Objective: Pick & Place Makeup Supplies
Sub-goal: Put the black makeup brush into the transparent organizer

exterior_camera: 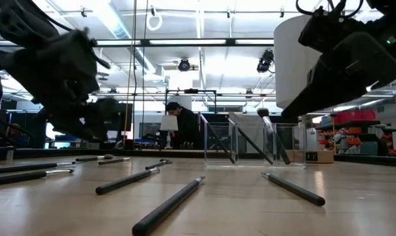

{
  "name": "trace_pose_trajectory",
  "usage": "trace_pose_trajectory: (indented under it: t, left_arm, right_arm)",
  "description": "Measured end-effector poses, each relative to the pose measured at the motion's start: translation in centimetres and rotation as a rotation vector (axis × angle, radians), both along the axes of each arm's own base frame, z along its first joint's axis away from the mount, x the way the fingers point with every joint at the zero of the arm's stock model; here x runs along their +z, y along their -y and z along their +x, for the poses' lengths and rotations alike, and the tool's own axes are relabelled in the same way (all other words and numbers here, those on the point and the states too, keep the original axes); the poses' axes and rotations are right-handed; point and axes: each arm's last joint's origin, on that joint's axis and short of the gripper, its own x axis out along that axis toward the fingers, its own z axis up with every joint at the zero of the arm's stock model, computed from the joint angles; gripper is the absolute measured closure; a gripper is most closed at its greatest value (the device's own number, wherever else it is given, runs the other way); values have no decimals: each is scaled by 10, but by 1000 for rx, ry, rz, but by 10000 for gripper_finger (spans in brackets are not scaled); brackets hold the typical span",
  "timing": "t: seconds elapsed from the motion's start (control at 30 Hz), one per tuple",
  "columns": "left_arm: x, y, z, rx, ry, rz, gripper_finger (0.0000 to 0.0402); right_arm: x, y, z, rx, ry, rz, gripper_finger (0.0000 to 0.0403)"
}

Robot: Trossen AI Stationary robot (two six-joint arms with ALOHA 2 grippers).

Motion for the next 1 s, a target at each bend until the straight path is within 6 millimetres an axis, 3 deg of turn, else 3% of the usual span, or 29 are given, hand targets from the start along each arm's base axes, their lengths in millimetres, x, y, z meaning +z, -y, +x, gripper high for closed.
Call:
trace_pose_trajectory:
  t: [0.23, 0.37, 0.53, 0.83, 1.0]
  left_arm:
    - [-16, -20, 0, 119, -100, -52, 139]
    - [-25, -26, 6, 126, -113, -92, 135]
    - [-32, -28, 11, 132, -108, -78, 177]
    - [-39, -28, 11, 158, -116, -107, 290]
    - [-39, -28, 10, 147, -135, -123, 313]
  right_arm:
    - [0, 1, 1, -6, 3, -16, 390]
    - [1, 1, 1, -3, 10, -22, 389]
    - [1, 1, 1, -2, 15, -20, 389]
    - [1, 1, 1, -2, 15, -19, 389]
    - [1, 1, 1, -2, 15, -19, 389]
